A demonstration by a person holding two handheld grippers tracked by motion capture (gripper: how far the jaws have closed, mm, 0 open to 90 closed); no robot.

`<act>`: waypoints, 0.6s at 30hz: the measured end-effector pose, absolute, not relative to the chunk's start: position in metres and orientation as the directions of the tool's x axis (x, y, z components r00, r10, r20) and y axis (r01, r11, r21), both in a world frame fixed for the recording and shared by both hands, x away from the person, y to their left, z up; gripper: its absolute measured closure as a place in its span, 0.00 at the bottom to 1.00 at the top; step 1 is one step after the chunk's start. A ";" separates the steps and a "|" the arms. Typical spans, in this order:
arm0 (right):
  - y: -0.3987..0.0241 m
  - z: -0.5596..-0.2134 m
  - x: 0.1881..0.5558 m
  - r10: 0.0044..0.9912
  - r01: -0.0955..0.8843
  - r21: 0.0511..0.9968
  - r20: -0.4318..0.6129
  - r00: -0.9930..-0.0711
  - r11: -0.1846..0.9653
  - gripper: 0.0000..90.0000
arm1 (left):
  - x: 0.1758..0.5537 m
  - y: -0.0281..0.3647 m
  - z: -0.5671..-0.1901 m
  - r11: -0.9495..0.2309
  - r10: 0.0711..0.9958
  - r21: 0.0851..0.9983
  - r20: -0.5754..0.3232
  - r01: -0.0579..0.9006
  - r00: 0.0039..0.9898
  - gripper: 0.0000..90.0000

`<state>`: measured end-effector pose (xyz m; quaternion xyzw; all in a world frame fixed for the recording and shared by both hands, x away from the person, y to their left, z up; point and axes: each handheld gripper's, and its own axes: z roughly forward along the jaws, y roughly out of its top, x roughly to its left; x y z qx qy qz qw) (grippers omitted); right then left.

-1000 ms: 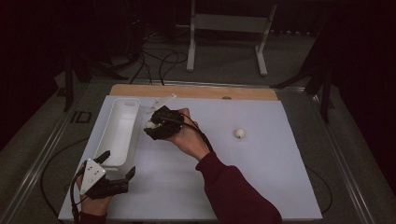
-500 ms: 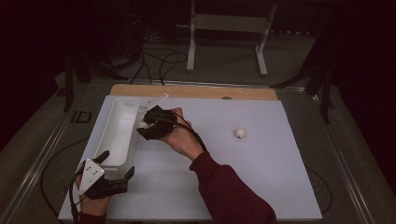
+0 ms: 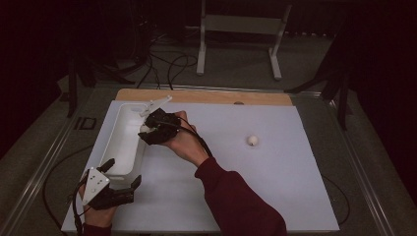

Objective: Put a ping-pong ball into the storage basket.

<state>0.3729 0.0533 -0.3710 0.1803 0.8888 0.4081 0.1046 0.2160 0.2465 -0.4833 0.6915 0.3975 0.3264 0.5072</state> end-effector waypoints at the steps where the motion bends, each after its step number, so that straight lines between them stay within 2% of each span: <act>1: 0.054 -0.371 0.373 0.406 0.234 0.763 -0.041 -0.913 0.602 0.56 | 0.216 0.247 -0.483 -0.170 0.881 0.961 0.048 0.219 0.471 0.00; 18: 0.065 -0.371 0.375 0.396 0.233 0.772 -0.025 -0.918 0.591 0.56 | 0.216 0.247 -0.483 -0.168 0.881 0.961 0.047 0.218 0.471 0.00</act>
